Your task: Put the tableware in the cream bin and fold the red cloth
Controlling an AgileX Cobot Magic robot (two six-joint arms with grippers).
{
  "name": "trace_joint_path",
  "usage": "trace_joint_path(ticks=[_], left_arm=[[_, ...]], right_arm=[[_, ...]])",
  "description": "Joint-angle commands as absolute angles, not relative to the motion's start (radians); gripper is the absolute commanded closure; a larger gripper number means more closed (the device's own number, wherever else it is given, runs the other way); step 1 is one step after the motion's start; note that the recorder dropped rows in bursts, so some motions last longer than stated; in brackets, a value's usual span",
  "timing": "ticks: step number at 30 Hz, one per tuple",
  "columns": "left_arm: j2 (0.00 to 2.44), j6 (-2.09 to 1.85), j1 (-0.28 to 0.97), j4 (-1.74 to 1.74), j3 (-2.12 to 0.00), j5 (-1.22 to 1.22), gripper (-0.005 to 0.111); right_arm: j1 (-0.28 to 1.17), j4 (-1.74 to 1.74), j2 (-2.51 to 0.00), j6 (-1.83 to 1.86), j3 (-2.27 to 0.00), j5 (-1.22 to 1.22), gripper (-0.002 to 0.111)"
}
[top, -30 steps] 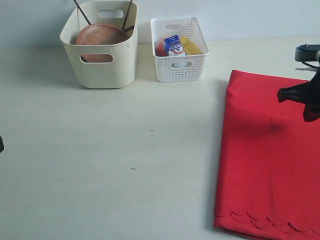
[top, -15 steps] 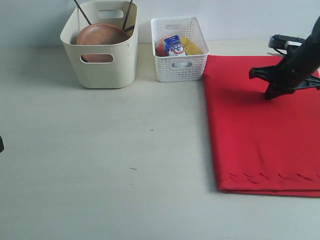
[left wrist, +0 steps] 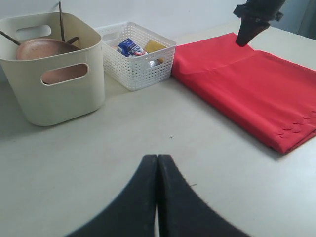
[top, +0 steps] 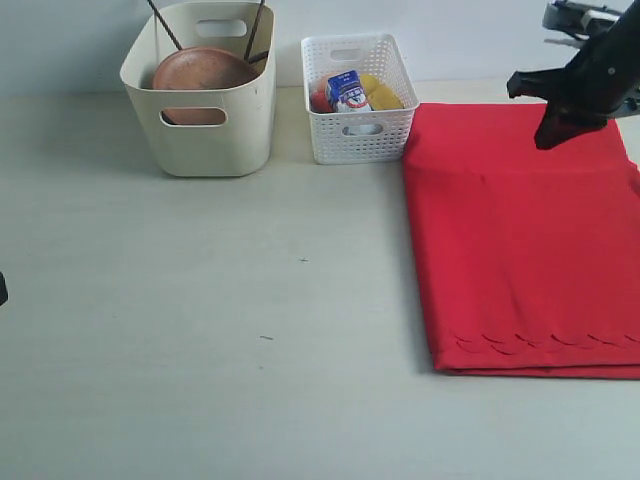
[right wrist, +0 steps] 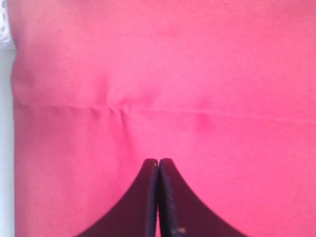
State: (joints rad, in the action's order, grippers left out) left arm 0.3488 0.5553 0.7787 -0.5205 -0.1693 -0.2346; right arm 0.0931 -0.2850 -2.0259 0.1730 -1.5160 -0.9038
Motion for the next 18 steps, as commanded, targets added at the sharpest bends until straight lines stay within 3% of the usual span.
trace_joint_path(ticks=[1, 10, 18], left_arm=[[0.342, 0.557, 0.776, -0.516, -0.167, -0.232, 0.107], [0.342, 0.562, 0.776, -0.513, -0.167, -0.230, 0.107], [0.342, 0.562, 0.776, -0.513, -0.167, -0.230, 0.107]], right_arm=[[0.094, -0.245, -1.950, 0.184, -1.384, -0.842, 0.108], [0.094, -0.236, -2.052, 0.181, -1.229, -0.651, 0.108], [0.094, -0.268, -2.318, 0.183, -1.563, -0.648, 0.108]])
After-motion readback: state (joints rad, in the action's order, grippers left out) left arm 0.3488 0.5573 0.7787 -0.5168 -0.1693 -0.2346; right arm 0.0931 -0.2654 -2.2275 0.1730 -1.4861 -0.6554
